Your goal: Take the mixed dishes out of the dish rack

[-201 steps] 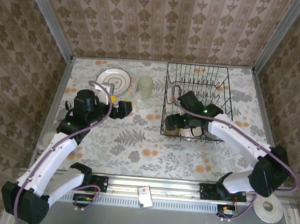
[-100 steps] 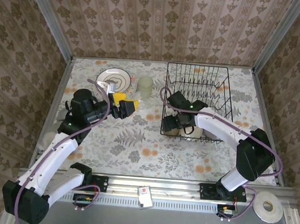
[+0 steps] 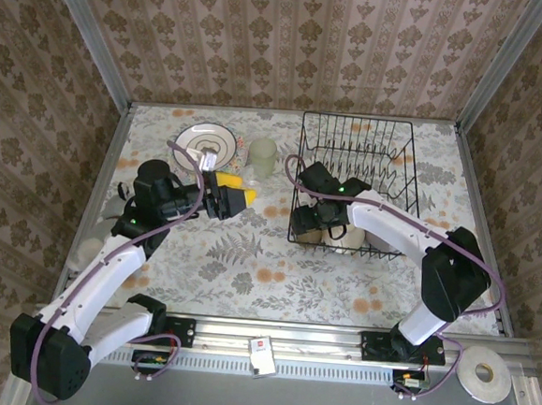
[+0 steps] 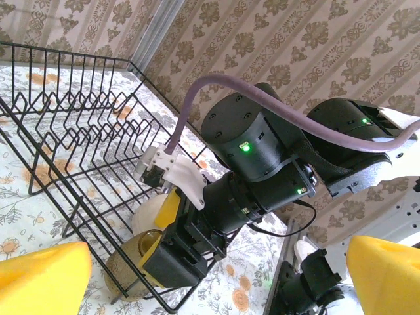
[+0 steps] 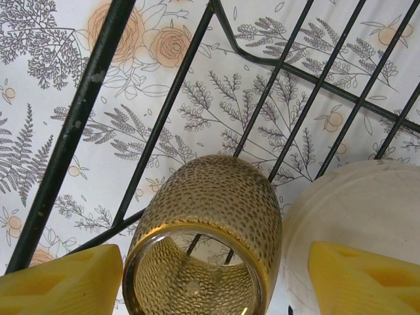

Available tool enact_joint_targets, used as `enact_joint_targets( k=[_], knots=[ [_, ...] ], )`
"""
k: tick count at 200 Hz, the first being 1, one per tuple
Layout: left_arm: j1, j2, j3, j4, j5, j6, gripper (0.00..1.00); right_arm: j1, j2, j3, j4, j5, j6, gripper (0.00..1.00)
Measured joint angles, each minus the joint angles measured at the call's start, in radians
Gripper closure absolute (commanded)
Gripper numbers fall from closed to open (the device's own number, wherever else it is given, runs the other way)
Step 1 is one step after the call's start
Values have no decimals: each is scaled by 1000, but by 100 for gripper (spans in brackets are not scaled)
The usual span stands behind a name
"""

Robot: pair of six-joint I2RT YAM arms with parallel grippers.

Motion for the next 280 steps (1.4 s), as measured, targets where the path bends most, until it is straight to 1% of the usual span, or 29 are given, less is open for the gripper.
enact_joint_targets(
  k=[18,75,105,161,189,234,280],
  knots=[
    [-11,16,0,2,2,0,0,0,5,0,7,0,3,29],
    [-44,41,0,-20,-3,14,0,0,15,2,14,16,7,33],
    [-48,41,1,-33,-9,29,0,-2,35,3,14,43,23,30],
    [-48,42,1,-55,-22,45,0,-3,37,3,15,45,30,30],
    [-48,42,1,-56,-26,46,0,-3,37,3,17,38,35,34],
    [-48,41,1,-57,-71,46,0,-3,36,3,27,29,49,39],
    [-48,42,1,-54,-85,45,0,-5,19,-6,38,15,52,52]
  ],
)
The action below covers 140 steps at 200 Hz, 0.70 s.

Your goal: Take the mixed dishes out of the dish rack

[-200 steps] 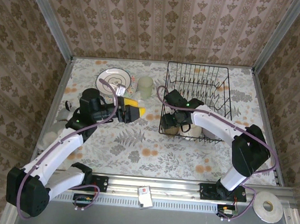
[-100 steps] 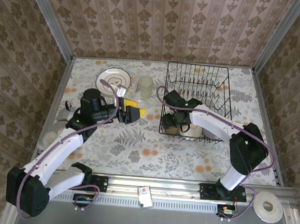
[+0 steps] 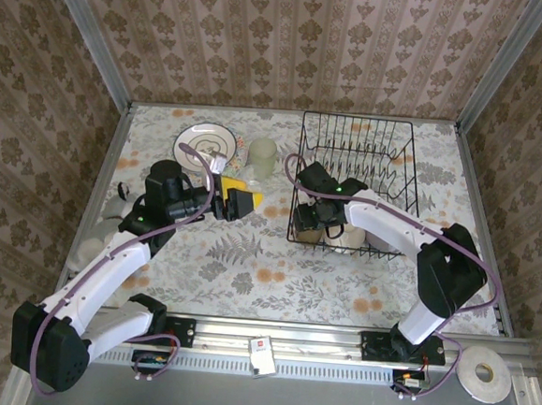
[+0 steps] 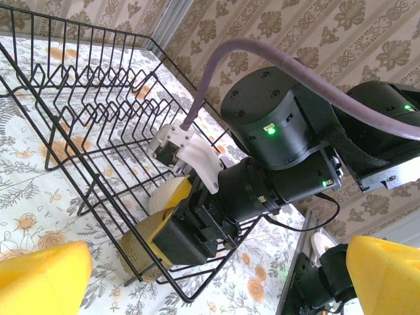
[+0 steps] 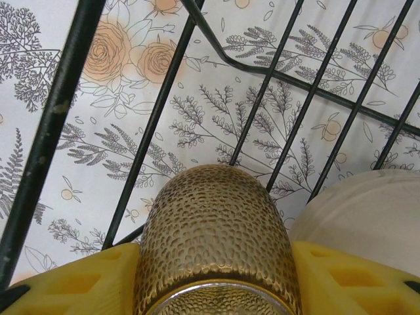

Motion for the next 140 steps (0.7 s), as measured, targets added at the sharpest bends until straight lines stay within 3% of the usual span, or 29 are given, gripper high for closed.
enact_joint_targets(
  k=[87,140],
  knots=[
    [0,7,0,47,-32,-21,0,-81,-122,-5,6,-10,0,63],
    [-14,56,-39,161,-36,-85,0,-218,-217,-61,64,-154,21,66]
  ],
)
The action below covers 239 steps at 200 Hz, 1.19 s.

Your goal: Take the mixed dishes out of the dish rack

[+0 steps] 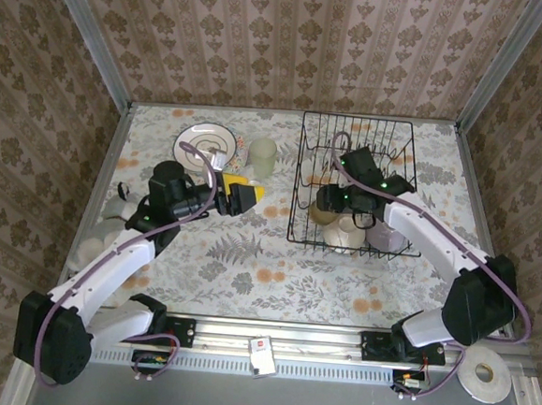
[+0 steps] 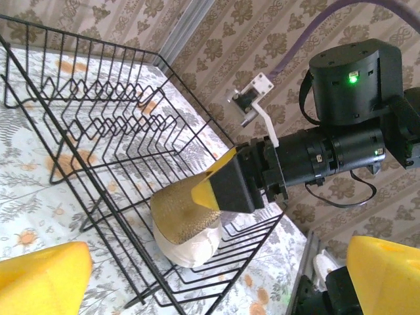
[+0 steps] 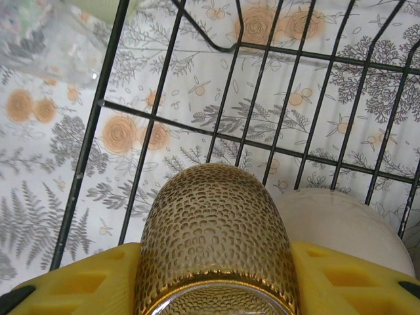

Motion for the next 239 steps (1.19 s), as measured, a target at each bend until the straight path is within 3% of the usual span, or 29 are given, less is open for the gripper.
enact_joint_targets(
  k=[89,148,239],
  knots=[
    [-67,217,-11,277,90,-132,3,-187,-158,-93,171,-384,140,66],
    [-89,380,5,484,166,-241,11,-242,-191,-165,329,-607,277,66],
    [-151,494,89,753,241,-406,17,-244,-193,-211,466,-737,375,66]
  ],
)
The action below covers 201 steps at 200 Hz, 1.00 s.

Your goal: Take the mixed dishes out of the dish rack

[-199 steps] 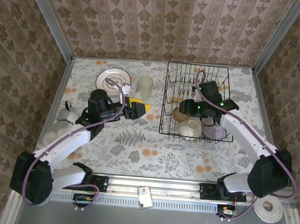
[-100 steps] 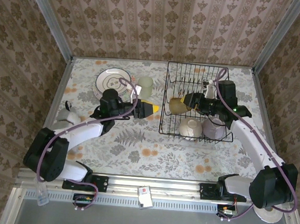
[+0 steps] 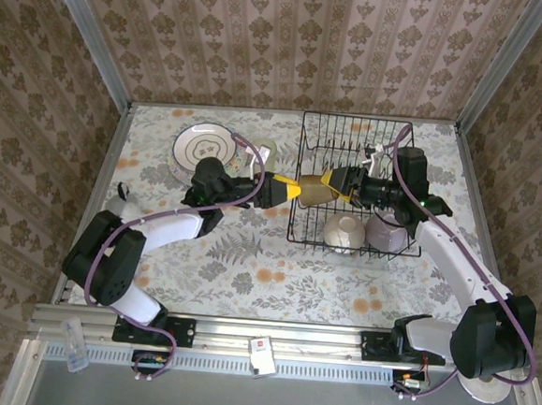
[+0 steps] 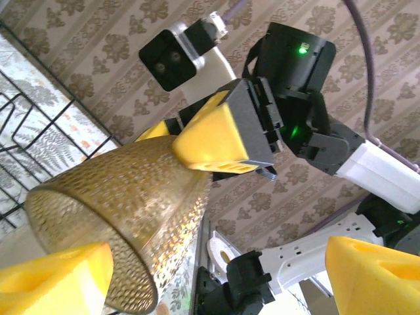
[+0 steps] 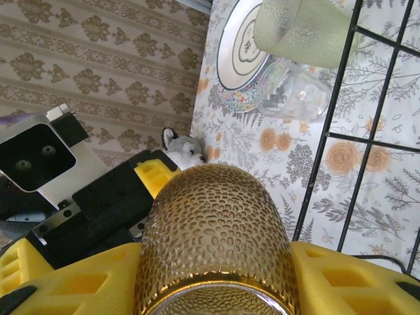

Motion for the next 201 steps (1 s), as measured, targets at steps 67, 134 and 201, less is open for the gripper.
enact_joint_targets(
  k=[67,134,201],
  knots=[
    [-6,6,0,104,5,-108,22,-5,0,-11,77,-43,36,66],
    [-39,6,0,125,1,-148,43,-5,1,-16,124,-81,55,67],
    [-40,9,5,117,-7,-177,76,-6,1,-20,178,-132,81,66]
  ],
)
